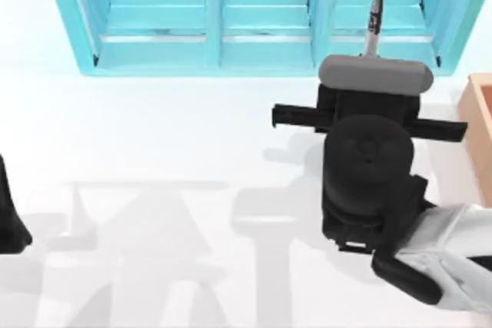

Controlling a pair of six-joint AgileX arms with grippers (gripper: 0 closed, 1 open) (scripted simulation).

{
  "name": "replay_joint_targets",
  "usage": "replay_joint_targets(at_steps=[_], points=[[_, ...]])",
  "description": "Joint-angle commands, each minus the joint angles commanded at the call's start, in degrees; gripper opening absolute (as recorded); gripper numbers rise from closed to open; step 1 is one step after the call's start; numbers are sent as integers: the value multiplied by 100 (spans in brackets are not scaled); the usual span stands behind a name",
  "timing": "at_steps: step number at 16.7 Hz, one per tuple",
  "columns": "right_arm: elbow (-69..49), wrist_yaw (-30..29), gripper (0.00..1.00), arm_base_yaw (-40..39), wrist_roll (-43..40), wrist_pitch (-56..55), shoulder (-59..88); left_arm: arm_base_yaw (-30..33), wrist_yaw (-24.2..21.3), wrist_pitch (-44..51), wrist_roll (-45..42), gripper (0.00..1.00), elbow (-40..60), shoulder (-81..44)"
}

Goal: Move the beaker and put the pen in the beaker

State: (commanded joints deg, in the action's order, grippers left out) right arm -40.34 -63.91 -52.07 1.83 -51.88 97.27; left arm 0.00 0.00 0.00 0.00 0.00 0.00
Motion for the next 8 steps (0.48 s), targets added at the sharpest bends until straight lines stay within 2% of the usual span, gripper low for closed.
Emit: replay_joint_targets(at_steps=[3, 8], points=[[313, -379, 0, -43, -298, -547, -387, 0, 0, 0, 0, 100, 0, 0], [346, -431, 0, -47, -322, -616, -446, 0, 0, 0, 0, 100, 0, 0]])
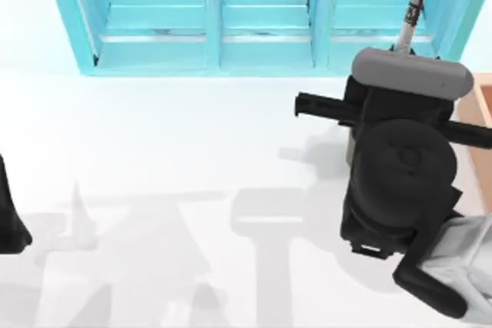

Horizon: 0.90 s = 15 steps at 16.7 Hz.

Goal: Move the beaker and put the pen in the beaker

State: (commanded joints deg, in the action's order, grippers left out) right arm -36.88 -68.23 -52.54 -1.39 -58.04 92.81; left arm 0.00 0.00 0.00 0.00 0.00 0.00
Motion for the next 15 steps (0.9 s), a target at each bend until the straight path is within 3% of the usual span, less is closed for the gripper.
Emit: replay_joint_targets(at_steps=[8, 12, 15], points=[[-257, 656, 0, 667, 49, -337, 627, 0, 0, 0, 0, 100, 0, 0], [-275, 705, 0, 716, 51, -363, 673, 0, 0, 0, 0, 100, 0, 0], [-275, 705, 23, 716, 51, -363, 673, 0, 0, 0, 0, 100, 0, 0]])
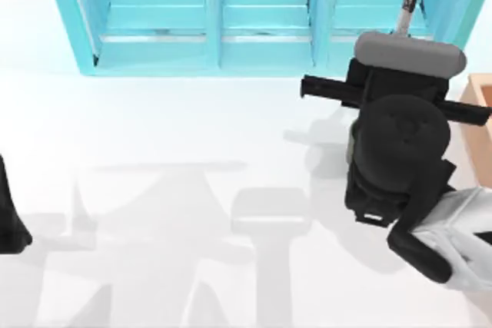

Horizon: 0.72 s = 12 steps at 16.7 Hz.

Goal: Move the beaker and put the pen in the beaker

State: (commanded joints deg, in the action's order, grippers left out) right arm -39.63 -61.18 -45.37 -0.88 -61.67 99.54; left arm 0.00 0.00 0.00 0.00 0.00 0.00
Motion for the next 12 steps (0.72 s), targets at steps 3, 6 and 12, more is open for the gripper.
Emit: replay_joint_targets(at_steps=[3, 6, 12], points=[[0, 0, 45, 0, 0, 0, 0, 0, 0, 0, 0, 100, 0, 0], [0, 0, 68, 0, 0, 0, 0, 0, 0, 0, 0, 100, 0, 0], [0, 0, 100, 0, 0, 0, 0, 0, 0, 0, 0, 100, 0, 0]])
